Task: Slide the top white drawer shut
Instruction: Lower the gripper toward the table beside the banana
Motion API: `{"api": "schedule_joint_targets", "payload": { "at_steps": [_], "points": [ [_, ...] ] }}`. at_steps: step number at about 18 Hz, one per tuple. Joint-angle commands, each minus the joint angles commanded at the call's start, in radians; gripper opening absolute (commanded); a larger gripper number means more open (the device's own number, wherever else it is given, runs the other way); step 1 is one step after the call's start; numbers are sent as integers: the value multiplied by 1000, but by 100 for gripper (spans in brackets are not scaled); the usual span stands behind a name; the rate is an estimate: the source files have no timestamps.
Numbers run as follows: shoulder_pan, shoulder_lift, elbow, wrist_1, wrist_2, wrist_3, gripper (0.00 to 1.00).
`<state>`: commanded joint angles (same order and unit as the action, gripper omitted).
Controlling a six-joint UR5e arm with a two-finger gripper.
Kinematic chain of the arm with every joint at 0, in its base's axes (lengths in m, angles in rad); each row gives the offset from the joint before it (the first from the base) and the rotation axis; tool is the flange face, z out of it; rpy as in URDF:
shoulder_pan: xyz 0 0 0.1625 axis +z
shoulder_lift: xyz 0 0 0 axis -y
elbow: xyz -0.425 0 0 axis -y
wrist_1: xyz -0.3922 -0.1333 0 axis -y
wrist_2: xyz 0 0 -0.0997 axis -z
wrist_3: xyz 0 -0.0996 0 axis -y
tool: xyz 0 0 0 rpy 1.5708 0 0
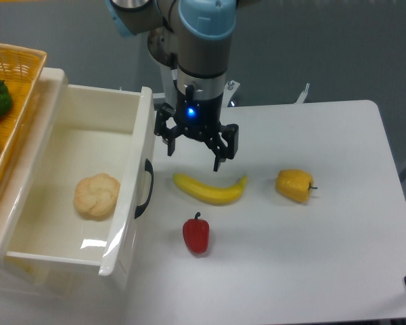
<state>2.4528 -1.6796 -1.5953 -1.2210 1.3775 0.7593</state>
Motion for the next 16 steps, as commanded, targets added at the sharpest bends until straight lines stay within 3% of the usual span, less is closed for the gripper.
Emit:
{"api": "schedule_joint_targets", "payload": {
  "at_steps": [13,16],
  "points": [
    [18,-60,-35,15,37,-3,100],
    [14,-89,-58,51,60,-15,100]
  ]
}}
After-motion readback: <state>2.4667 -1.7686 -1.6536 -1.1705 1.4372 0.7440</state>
